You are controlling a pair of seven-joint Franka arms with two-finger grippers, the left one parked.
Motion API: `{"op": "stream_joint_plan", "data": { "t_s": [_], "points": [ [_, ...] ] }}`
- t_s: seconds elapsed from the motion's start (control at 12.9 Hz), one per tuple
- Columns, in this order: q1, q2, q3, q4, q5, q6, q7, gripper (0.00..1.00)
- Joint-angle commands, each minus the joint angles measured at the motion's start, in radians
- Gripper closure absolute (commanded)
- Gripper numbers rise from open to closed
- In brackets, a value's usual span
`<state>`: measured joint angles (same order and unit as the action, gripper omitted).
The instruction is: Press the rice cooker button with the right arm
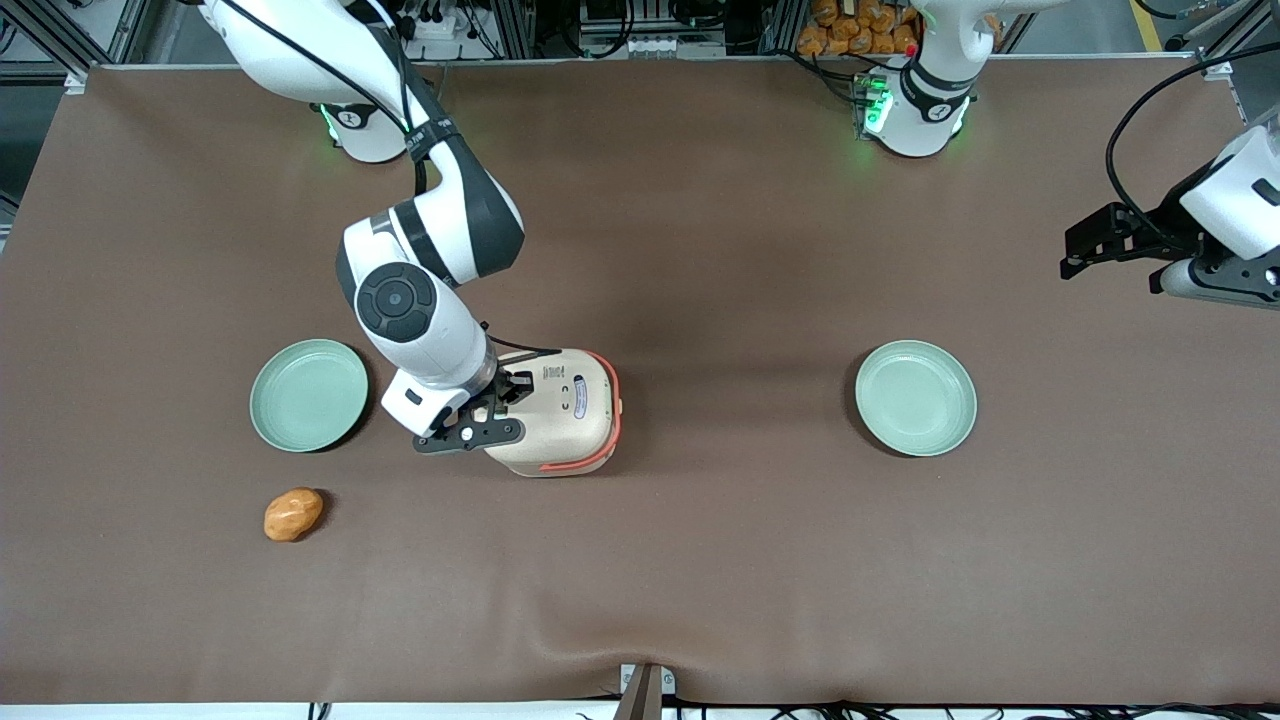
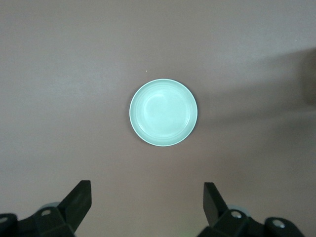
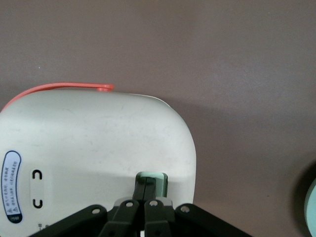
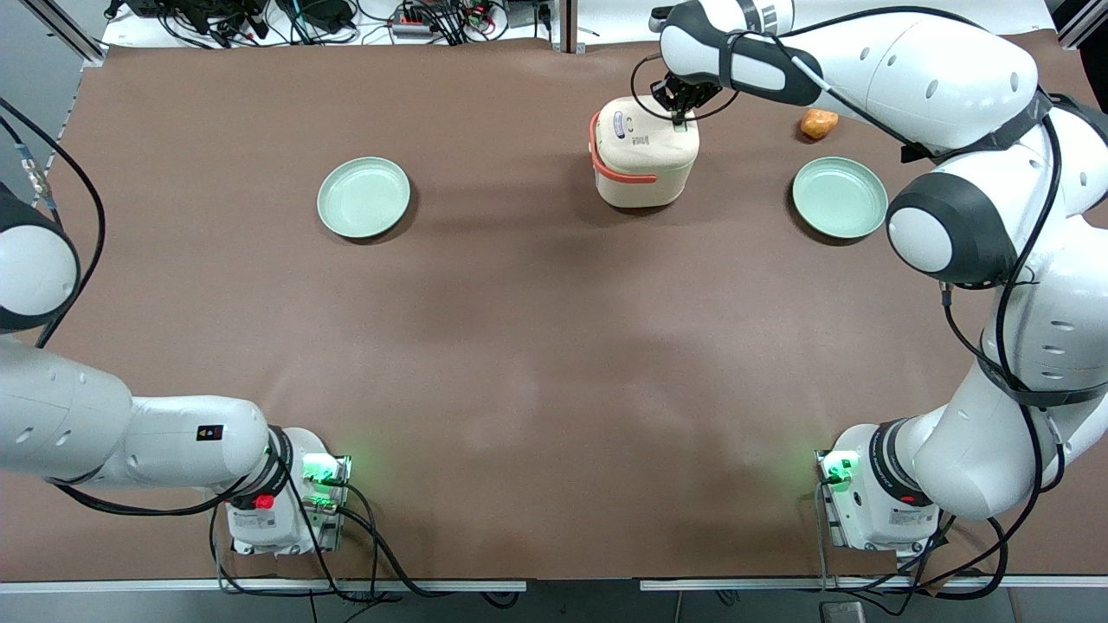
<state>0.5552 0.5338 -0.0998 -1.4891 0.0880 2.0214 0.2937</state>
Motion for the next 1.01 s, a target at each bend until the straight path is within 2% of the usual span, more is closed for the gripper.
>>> {"op": "stream_joint_plan", "data": {
  "t_s": [0.0,0.08,0.23,0.31,0.39,0.54,0.62,0.93],
  "points": [
    [0.000,-0.014,-0.011,0.009,-0.019,0.019,0.010,1.00],
    [0.000,-0.038,-0.009,0.010,-0.010,0.008,0.010,1.00],
    [-0.008,-0.084,-0.009,0.024,-0.007,-0.015,0.007,0.94],
    [-0.009,-0.101,-0.012,0.045,-0.007,-0.065,0.007,0.85],
    [-0.008,-0.115,-0.015,0.082,-0.013,-0.132,0.007,0.72],
    [-0.036,-0.135,-0.032,0.162,-0.017,-0.292,-0.001,0.32],
    [-0.058,-0.158,-0.034,0.185,-0.014,-0.352,-0.002,0.00],
    [-0.159,-0.313,-0.041,0.187,-0.024,-0.518,-0.004,0.00]
  ]
}}
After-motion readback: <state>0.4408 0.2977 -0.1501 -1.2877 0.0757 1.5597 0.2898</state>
